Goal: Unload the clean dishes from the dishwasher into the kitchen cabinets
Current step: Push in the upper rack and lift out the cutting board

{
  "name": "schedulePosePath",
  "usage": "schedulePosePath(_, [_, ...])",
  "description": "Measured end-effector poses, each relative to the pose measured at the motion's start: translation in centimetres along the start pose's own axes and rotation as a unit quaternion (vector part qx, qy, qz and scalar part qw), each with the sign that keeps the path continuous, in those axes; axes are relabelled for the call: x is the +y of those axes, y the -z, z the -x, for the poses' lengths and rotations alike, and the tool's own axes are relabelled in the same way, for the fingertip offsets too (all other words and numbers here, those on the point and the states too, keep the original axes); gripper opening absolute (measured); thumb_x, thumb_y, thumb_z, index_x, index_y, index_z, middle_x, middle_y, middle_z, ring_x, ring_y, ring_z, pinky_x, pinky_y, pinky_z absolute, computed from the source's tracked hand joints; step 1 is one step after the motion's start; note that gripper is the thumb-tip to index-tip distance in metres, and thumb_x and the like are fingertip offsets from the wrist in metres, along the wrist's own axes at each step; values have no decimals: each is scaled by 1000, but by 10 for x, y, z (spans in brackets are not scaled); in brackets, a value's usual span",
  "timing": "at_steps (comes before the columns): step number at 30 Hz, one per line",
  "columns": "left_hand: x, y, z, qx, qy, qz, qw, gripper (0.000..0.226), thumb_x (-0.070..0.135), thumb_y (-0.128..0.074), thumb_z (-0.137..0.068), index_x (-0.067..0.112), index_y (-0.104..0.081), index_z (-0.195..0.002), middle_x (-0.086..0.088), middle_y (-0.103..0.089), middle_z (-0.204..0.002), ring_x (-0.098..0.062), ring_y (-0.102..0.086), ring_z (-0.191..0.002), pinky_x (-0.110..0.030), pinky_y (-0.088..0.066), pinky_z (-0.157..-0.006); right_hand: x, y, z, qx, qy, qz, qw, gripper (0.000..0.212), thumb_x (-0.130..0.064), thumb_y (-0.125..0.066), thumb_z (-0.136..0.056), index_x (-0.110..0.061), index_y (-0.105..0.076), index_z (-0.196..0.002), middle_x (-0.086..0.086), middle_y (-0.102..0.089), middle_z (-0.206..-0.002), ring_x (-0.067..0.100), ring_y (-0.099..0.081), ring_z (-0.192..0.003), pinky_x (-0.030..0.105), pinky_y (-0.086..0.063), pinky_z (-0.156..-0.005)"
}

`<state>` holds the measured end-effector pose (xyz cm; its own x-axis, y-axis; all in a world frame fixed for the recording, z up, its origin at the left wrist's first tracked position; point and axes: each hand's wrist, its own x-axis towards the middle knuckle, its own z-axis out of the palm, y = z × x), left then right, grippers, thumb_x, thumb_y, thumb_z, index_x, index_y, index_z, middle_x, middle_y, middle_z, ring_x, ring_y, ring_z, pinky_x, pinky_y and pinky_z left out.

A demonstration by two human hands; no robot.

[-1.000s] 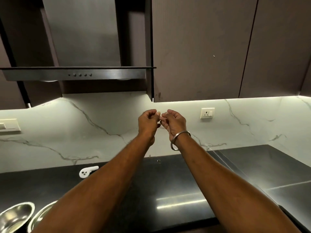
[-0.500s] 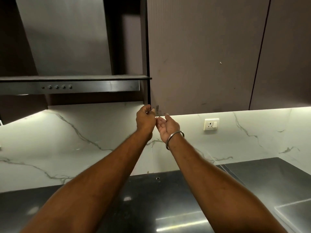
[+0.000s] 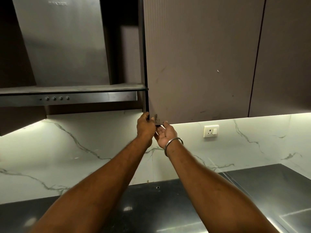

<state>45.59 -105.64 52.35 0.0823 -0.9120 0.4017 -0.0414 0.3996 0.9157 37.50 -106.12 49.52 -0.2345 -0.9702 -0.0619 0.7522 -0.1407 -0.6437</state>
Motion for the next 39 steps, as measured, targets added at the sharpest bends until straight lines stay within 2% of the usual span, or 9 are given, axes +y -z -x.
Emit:
schedulePosePath(4, [2,7,4,1,-13,5,1000,37,19,-57,-105,19,-59,-142,0,-66,-132,-21,-65,-118,-21,-54,-84,4,-2,10,7,12,-14,1000,37,-36,-49,-105,-10,-58,-130,15,-73,-113,28,-70,-106,41,-58,-87])
schedulePosePath(8, [3,11,17,7,-28,4,1000,34,24,-61,-103,14,-62,-136,-3,-67,-129,-22,-66,-115,-31,-59,-90,5,4,29,2,35,-40,999,32,-30,-48,-106,-9,-56,-129,18,-70,-118,32,-68,-108,44,-58,-89])
schedulePosePath(17, [18,1,94,27,-87,17,996,20,27,-65,-100,15,-66,-116,-1,-68,-112,-24,-68,-105,-36,-63,-85,-8,34,107,-19,61,-42,997,31,-31,-45,-107,-11,-58,-126,19,-70,-119,32,-65,-115,47,-51,-103])
schedulePosePath(23, [39,-14,151,41,-142,12,989,18,27,-70,-96,15,-67,-109,4,-69,-100,-18,-68,-94,-41,-64,-84,-30,65,158,-49,34,-47,997,46,-43,-43,-105,-10,-59,-132,17,-71,-120,30,-66,-114,34,-55,-85])
schedulePosePath(26, [56,-28,189,34,-181,-6,983,17,27,-71,-94,15,-66,-105,4,-68,-95,-15,-68,-90,-40,-64,-81,-48,83,189,-59,20,-61,996,57,-53,-45,-101,-8,-63,-130,16,-71,-121,28,-67,-111,31,-55,-76])
schedulePosePath(30, [77,-52,242,26,-250,-42,967,17,31,-72,-94,18,-63,-100,10,-65,-87,-7,-65,-82,-30,-62,-74,-70,106,237,-55,29,-95,994,57,-58,-57,-93,-8,-72,-118,15,-73,-115,30,-71,-108,39,-52,-101])
schedulePosePath(32, [85,-67,264,27,-271,-50,961,18,34,-71,-93,20,-62,-99,11,-63,-85,-6,-63,-80,-29,-60,-71,-82,117,257,-70,31,-120,990,50,-54,-59,-93,-9,-77,-106,14,-75,-107,29,-74,-97,39,-56,-91])
schedulePosePath(37, [102,-109,305,5,-283,-51,958,24,42,-72,-90,24,-59,-98,12,-62,-85,-7,-63,-77,-31,-59,-69,-115,149,290,-56,79,-111,989,56,-50,-63,-92,-9,-64,-132,12,-70,-116,28,-69,-107,37,-55,-94])
schedulePosePath(39, [110,-127,319,-15,-292,-43,955,26,46,-71,-90,25,-58,-98,12,-63,-86,-7,-64,-78,-31,-60,-70,-132,162,300,-36,110,-85,990,49,-47,-58,-96,-9,-63,-125,11,-70,-106,26,-71,-97,35,-55,-88])
